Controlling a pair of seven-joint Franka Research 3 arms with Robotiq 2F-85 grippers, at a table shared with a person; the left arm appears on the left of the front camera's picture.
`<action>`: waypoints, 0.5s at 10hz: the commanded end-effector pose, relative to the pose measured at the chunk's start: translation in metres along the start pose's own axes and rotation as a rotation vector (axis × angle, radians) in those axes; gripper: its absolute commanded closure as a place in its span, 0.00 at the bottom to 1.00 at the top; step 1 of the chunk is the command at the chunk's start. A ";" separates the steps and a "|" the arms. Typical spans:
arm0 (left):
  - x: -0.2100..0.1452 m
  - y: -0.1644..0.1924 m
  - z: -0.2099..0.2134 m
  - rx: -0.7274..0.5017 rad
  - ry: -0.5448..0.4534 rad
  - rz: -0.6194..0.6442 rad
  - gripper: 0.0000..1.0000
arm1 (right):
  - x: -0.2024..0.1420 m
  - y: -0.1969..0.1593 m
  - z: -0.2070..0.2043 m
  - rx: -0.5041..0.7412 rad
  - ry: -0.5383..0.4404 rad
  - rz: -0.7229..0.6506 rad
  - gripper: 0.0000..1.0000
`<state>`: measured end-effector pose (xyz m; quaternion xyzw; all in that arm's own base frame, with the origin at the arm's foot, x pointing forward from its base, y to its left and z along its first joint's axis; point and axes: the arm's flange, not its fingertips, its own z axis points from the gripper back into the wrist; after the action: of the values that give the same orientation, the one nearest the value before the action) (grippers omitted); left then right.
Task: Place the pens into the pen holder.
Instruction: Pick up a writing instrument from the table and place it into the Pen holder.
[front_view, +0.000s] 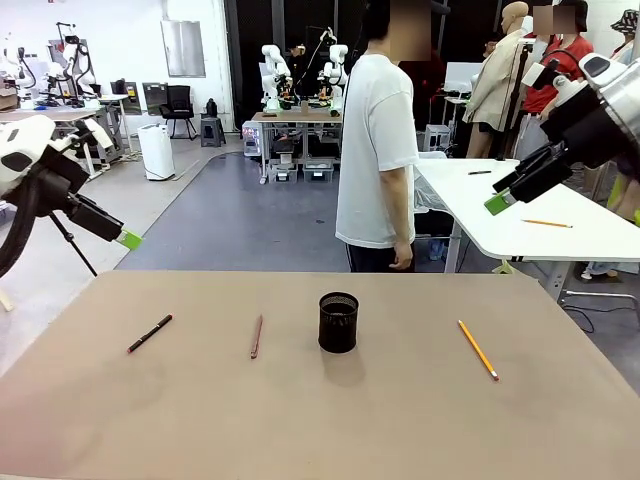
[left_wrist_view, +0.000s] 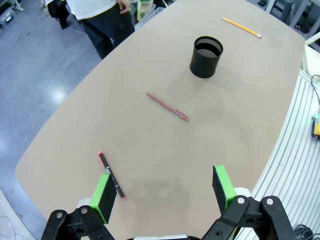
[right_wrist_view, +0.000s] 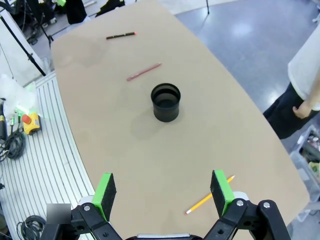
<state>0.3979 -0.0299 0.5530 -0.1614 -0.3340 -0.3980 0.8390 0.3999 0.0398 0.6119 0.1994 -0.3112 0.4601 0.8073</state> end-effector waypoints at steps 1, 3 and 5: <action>-0.001 0.000 -0.001 0.001 0.003 -0.001 0.00 | 0.000 -0.001 0.001 0.012 -0.012 0.006 0.00; -0.001 0.000 -0.001 0.001 0.003 -0.001 0.00 | 0.000 -0.001 0.001 0.012 -0.012 0.006 0.00; -0.001 0.000 -0.001 0.001 0.003 -0.001 0.00 | 0.000 -0.001 0.001 0.012 -0.012 0.006 0.00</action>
<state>0.3979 -0.0299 0.5530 -0.1614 -0.3340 -0.3980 0.8390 0.3998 0.0395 0.6119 0.1988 -0.3109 0.4599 0.8077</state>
